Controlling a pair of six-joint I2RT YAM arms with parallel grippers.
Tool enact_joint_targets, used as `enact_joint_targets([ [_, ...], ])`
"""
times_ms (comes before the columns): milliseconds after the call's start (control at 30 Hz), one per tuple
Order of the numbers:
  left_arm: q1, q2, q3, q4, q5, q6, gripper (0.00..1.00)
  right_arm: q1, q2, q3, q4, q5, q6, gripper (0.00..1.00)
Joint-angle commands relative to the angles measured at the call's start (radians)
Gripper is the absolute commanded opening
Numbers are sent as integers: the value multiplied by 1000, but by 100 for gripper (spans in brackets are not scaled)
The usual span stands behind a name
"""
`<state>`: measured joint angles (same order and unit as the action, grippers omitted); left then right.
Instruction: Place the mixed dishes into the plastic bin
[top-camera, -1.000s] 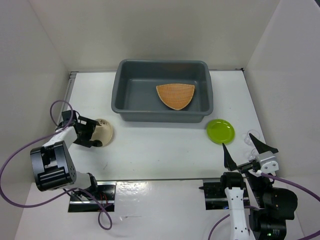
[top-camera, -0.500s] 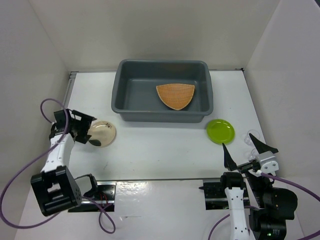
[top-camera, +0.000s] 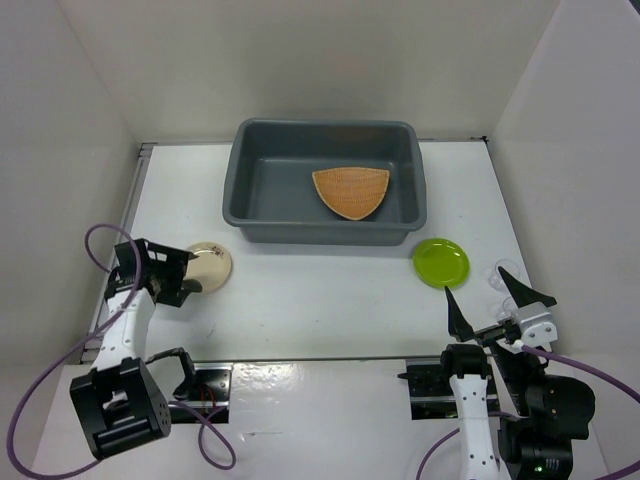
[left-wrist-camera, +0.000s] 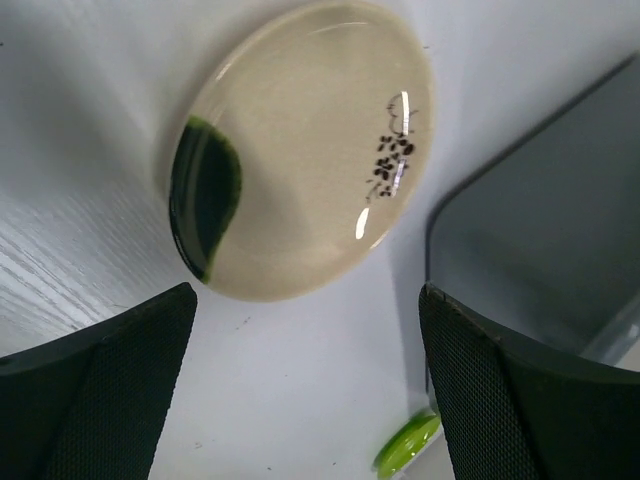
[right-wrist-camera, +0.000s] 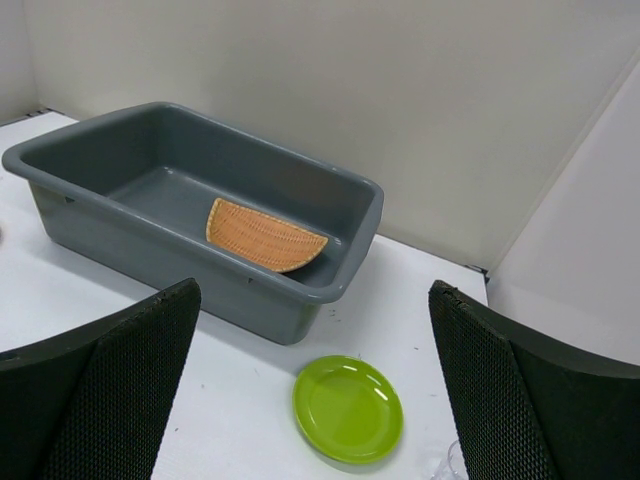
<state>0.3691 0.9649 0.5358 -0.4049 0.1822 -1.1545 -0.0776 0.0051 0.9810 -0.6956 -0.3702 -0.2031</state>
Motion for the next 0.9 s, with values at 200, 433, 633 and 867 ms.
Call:
enact_joint_targets([
  [200, 5, 132, -45, 67, 7, -20, 97, -7, -83, 10, 4, 10, 4, 99],
  [433, 5, 230, -100, 153, -6, -20, 97, -7, -83, 10, 4, 10, 4, 99],
  [633, 5, 385, -88, 250, 13, -11, 77, -7, -83, 10, 4, 10, 4, 99],
  [867, 24, 498, -46, 343, 77, 94, 19, -7, -83, 10, 4, 10, 4, 99],
])
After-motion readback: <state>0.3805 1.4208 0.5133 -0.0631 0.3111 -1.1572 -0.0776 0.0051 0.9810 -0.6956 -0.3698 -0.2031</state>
